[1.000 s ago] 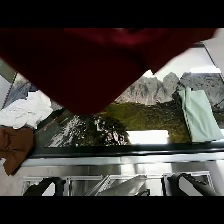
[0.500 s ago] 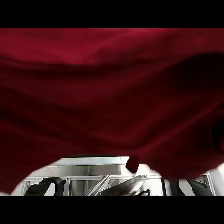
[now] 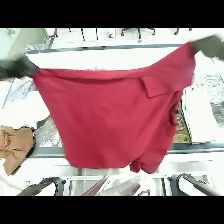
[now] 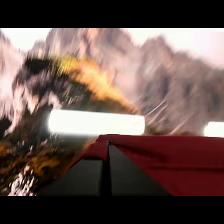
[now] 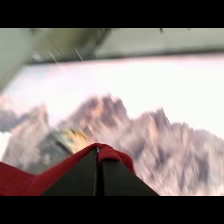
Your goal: Fold the shirts.
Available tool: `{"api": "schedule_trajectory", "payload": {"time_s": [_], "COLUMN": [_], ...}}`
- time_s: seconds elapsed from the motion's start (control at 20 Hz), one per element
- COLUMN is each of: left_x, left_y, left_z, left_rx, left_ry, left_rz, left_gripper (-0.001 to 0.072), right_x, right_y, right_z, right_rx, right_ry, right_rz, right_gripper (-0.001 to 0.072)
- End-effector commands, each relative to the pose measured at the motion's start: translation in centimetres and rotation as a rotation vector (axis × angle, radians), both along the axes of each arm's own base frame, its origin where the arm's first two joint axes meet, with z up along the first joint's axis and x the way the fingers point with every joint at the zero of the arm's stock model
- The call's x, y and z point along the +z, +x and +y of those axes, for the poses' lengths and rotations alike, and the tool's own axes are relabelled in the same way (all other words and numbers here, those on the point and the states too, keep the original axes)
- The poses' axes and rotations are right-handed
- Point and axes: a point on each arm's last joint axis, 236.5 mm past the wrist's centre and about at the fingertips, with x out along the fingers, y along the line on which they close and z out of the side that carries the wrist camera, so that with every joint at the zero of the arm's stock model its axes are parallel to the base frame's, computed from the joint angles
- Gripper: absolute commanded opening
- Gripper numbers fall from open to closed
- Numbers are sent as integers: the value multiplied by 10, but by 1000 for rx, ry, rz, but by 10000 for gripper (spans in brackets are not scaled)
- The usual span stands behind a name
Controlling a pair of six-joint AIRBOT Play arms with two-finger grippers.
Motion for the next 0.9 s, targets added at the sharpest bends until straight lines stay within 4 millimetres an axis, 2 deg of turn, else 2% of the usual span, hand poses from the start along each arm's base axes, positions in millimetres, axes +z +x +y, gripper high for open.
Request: {"api": "schedule_trajectory", "payload": {"time_s": [0.0,0.05,0.1,0.15,0.2,0.3,0.45,0.5,0.6,0.8,0.85], "left_x": [-176,-210,-233,-252,-262,-261,-240,-234,-233,-258,-267], "left_y": [35,47,59,73,89,122,156,161,160,135,128], "left_z": [16,20,21,18,13,3,-8,-11,-17,-20,-16], "left_rx": [33,49,60,63,58,37,23,15,-9,-31,-33], "left_ry": [-2,-27,-66,-111,-147,-176,-178,-172,-169,-169,-143], "left_rz": [262,318,361,391,399,360,281,268,282,390,419], "left_gripper": [18,18,18,18,18,18,18,18,18,18,18], "right_x": [-169,-194,-210,-225,-233,-238,-231,-231,-245,-297,-309], "right_y": [53,68,82,94,103,117,130,129,118,78,69], "right_z": [-28,-34,-39,-47,-54,-70,-91,-95,-94,-88,-87], "right_rx": [-129,-154,-171,-187,-197,-230,-266,-267,-232,-178,-170], "right_ry": [55,124,185,207,211,230,240,235,173,59,37], "right_rz": [269,304,322,340,347,345,318,321,362,543,579], "right_gripper": [17,17,17,17,17,17,17,17,17,17,17]}}
